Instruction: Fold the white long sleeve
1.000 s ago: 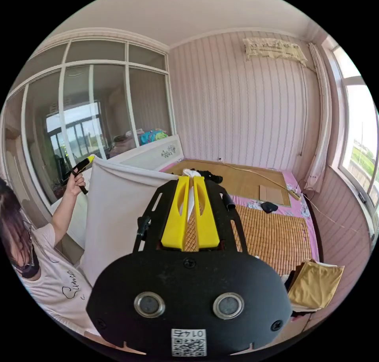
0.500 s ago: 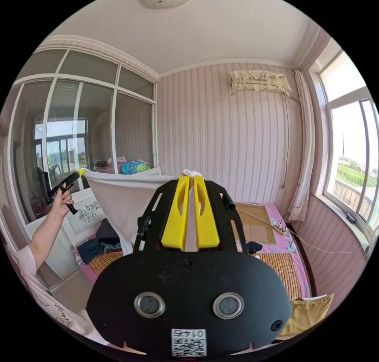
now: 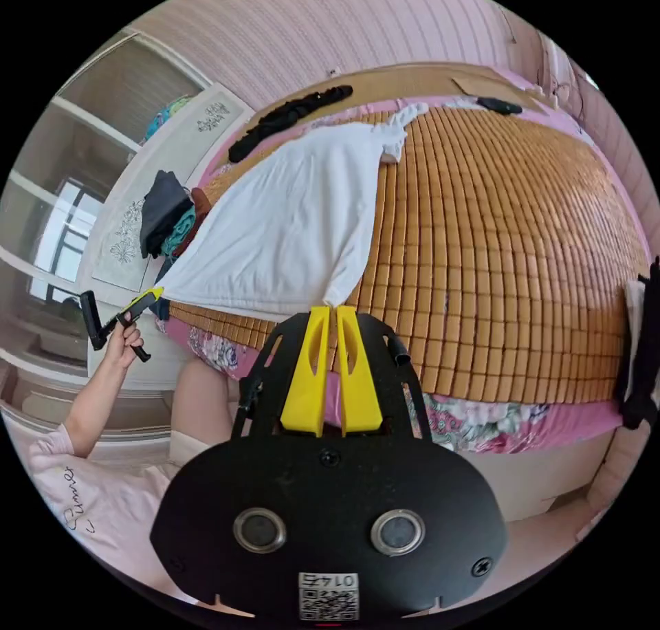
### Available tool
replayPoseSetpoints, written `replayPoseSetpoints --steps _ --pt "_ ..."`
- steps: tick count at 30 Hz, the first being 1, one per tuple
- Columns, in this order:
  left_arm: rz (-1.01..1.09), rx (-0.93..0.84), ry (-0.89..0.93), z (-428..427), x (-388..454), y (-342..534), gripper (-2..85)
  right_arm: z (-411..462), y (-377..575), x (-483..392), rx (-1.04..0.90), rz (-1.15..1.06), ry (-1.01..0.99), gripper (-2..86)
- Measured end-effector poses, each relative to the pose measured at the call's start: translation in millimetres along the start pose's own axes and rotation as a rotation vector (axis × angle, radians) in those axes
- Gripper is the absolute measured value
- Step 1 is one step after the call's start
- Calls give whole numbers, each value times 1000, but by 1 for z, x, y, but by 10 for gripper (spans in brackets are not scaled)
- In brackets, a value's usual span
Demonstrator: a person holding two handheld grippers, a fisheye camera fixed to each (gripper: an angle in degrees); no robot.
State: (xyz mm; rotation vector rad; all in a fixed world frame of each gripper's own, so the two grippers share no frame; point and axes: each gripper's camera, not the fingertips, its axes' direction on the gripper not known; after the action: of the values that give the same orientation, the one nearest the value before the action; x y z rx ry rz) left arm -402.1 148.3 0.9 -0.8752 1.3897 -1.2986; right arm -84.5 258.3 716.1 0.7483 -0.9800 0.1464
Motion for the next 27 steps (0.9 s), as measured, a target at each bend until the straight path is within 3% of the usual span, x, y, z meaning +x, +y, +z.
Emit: replayPoseSetpoints --steps 4,9,22,27 --pt "-101 -147 -12 60 -17 53 -10 34 9 25 -117 85 5 8" --pt "-54 -210 -7 81 -15 82 -10 28 9 44 -113 126 -18 8" --pt "94 -245 -26 87 0 128 -8 15 -12 47 -135 82 -29 11" --pt "52 -266 26 97 -8 141 6 18 -22 48 -167 47 -23 15"
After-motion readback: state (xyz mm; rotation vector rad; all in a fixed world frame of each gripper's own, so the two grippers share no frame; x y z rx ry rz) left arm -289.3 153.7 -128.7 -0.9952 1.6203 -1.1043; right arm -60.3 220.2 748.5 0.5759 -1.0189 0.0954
